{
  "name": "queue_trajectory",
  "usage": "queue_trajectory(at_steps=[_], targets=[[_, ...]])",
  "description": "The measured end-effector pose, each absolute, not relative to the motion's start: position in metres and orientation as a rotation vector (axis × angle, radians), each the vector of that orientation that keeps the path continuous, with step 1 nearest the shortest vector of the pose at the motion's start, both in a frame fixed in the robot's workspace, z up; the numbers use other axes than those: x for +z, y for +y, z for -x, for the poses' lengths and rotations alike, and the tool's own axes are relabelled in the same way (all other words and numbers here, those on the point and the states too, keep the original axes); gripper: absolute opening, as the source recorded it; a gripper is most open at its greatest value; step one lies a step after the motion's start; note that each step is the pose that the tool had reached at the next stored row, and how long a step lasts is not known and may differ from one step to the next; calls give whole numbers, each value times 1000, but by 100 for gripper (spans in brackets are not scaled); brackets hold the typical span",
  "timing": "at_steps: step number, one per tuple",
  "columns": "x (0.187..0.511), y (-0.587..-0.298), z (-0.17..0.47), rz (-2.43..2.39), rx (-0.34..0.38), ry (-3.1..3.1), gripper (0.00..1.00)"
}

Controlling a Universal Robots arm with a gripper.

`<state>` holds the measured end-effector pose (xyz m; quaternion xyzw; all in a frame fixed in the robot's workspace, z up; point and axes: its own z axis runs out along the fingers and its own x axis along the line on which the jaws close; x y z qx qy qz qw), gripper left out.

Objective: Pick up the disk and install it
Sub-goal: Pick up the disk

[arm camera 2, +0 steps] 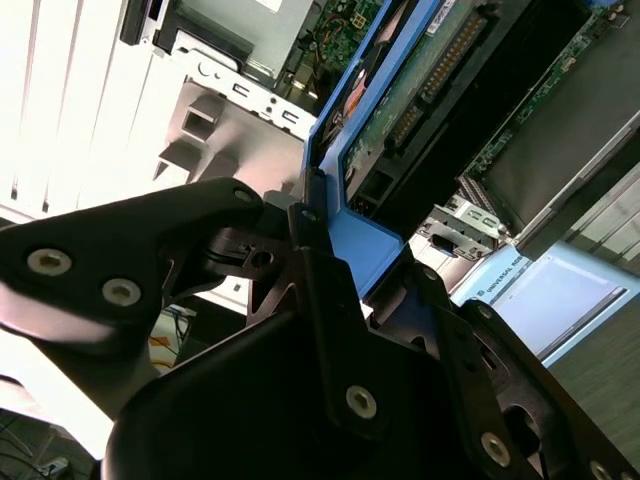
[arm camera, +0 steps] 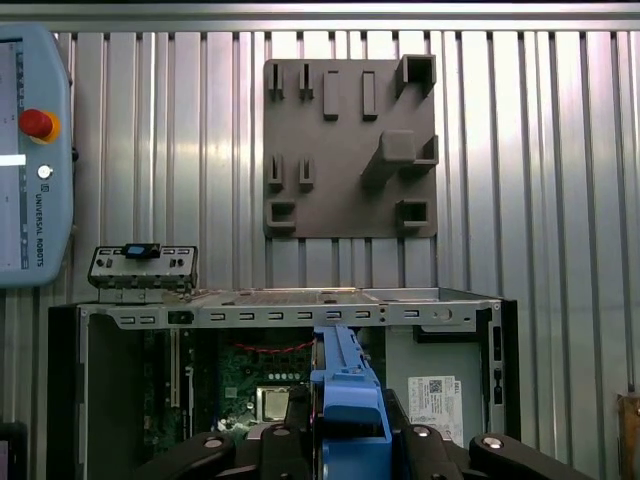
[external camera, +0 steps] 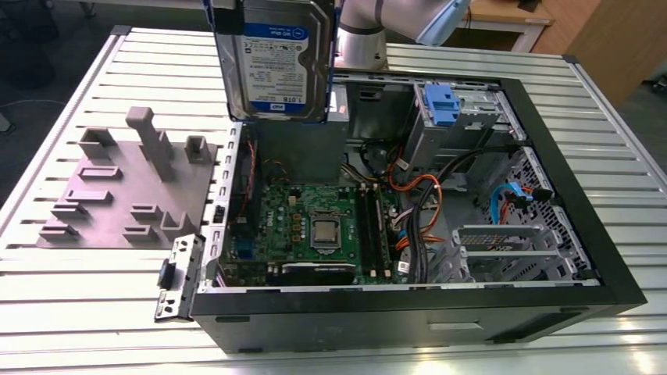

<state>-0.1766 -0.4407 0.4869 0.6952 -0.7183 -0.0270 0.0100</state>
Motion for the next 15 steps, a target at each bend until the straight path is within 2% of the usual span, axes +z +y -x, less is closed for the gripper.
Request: queue_trajectory(at_steps=[15], targets=[[487, -441, 170, -2170, -84, -2242, 36]])
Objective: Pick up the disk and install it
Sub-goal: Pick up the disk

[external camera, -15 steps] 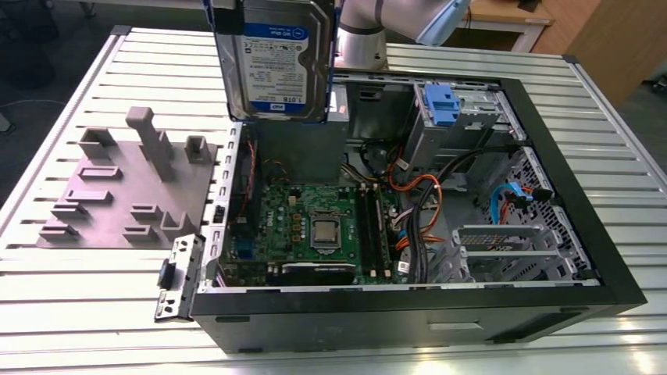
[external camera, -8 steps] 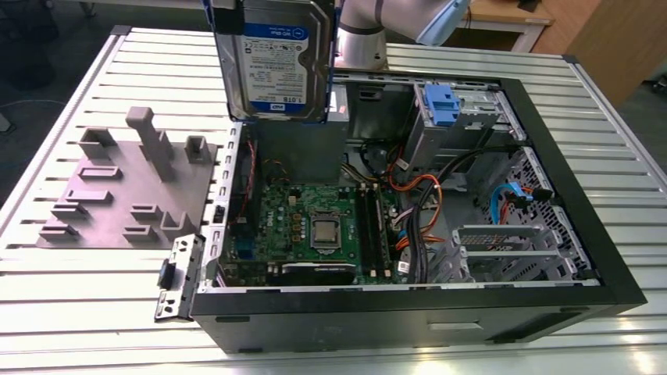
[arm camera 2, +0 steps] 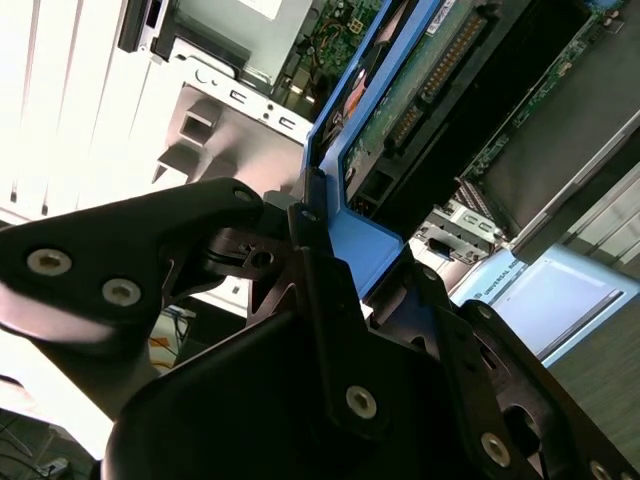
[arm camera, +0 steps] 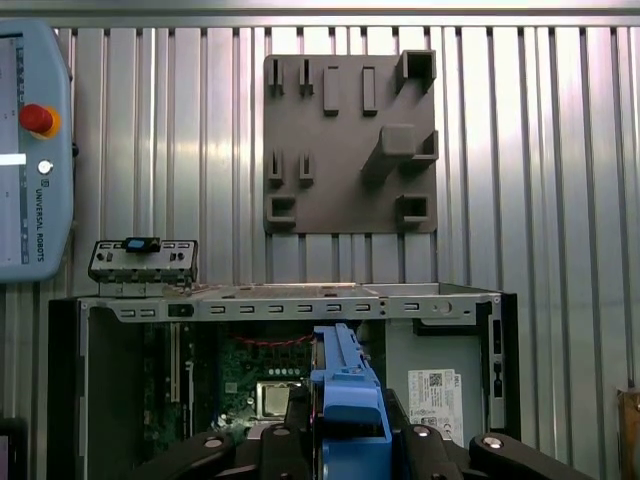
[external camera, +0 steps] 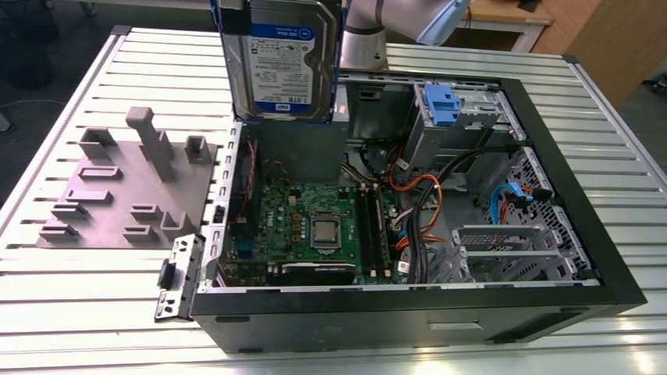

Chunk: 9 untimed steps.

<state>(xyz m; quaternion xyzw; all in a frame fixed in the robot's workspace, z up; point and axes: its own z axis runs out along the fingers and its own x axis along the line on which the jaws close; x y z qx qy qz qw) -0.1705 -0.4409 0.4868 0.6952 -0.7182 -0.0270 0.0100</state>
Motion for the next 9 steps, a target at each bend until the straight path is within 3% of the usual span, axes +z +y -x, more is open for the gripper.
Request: queue_trajectory(at_steps=[9], targets=[[487, -441, 165, -2170, -84, -2242, 36]])
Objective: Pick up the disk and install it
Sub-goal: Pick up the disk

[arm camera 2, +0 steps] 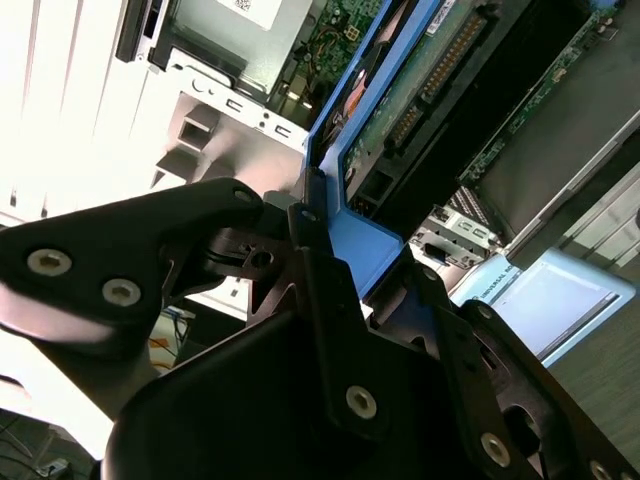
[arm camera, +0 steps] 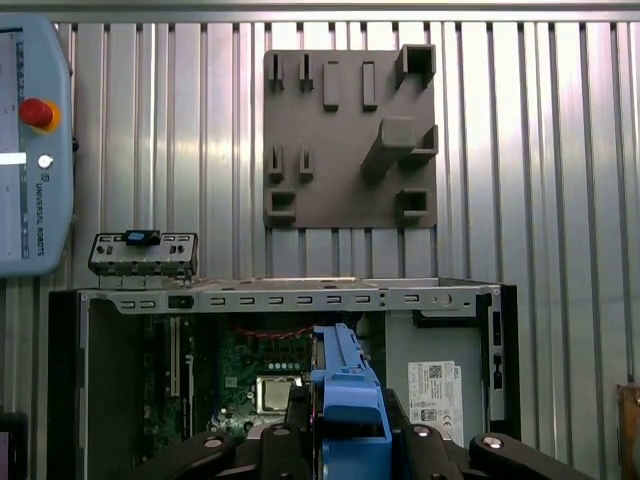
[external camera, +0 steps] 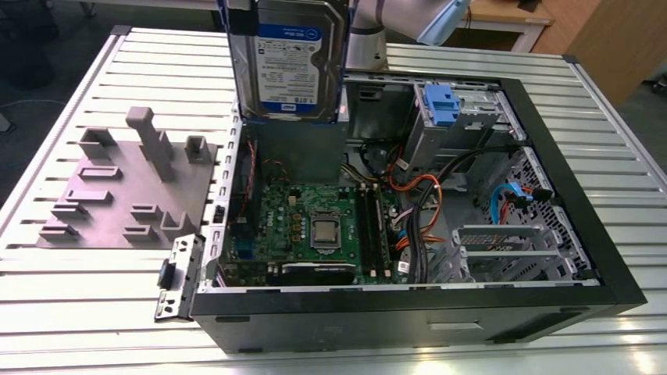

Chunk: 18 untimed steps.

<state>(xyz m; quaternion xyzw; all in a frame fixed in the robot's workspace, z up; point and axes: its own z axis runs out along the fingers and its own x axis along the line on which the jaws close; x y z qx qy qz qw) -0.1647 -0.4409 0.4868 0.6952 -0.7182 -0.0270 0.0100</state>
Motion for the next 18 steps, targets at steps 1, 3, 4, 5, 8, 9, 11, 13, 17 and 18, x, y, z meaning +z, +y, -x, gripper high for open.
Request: queue_trajectory(at_steps=[1, 3, 4, 5, 8, 9, 11, 13, 17, 18], targets=[[487, -441, 164, -2170, -84, -2242, 36], [487, -441, 163, -2170, -84, -2242, 36], [487, -441, 163, -2170, -84, -2242, 36], [487, -441, 163, -2170, -84, -2242, 36], [487, -441, 162, -2170, -84, -2242, 36], [487, -441, 161, -2170, -84, -2242, 36], [487, -441, 160, -2170, -84, -2242, 36], [487, -441, 159, -2170, -84, -2242, 36], [487, -441, 157, -2170, -84, -2242, 36], [487, -441, 157, -2170, -84, -2242, 36]])
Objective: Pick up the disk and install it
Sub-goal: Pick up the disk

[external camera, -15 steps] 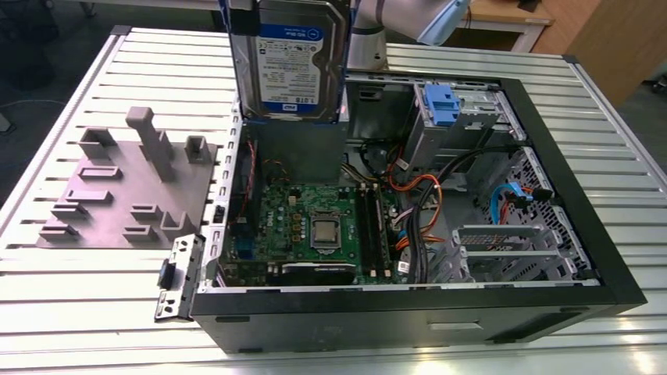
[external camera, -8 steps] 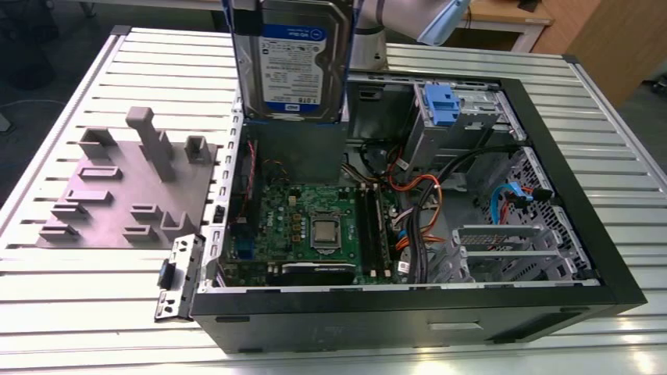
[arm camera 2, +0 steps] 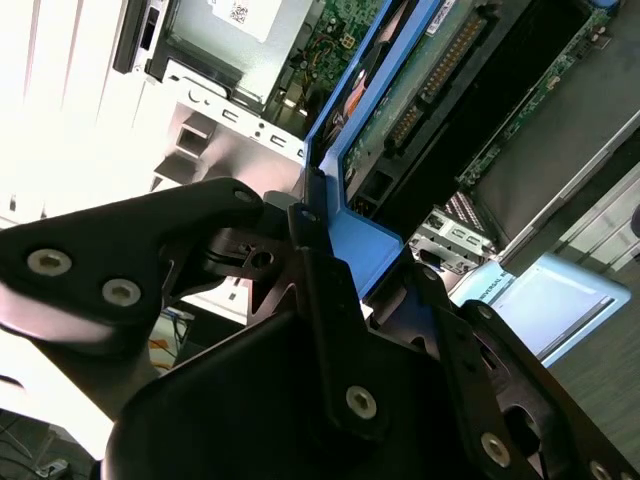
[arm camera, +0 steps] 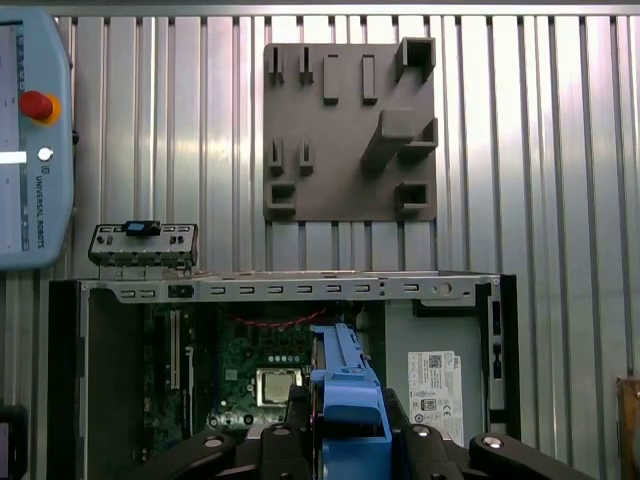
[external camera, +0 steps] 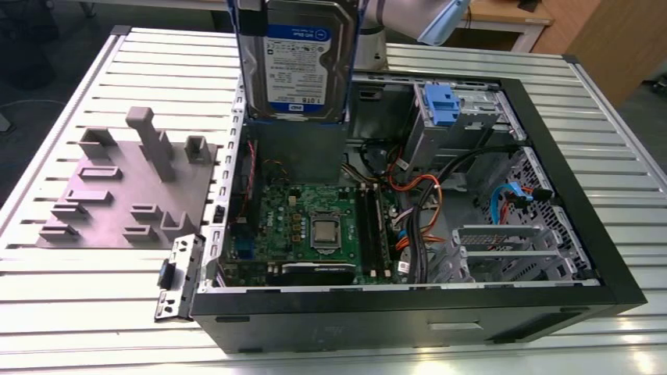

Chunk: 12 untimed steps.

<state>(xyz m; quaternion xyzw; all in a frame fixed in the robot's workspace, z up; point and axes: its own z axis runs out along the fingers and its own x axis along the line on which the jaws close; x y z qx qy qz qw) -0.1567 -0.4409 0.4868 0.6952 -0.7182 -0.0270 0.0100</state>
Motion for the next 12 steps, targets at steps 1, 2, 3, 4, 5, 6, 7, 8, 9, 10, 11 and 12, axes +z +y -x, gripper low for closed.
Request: queue_trajectory(at_steps=[1, 2, 3, 4, 5, 6, 7, 8, 9, 10, 11, 12], targets=[[487, -441, 156, -2170, -84, -2242, 36], [487, -441, 156, -2170, -84, -2242, 36], [487, -441, 155, -2170, -84, -2242, 36], [487, -441, 155, -2170, -84, -2242, 36], [487, -441, 154, -2170, -84, -2242, 36], [487, -441, 153, -2170, -84, -2242, 36], [487, -441, 153, -2170, -84, -2242, 36], [487, -441, 152, -2170, -84, -2242, 36], [487, -441, 152, -2170, -84, -2242, 36], [487, -441, 151, -2170, -84, -2242, 36], [487, -441, 151, -2170, -84, -2242, 36], [487, -441, 150, -2170, -84, -2242, 36]])
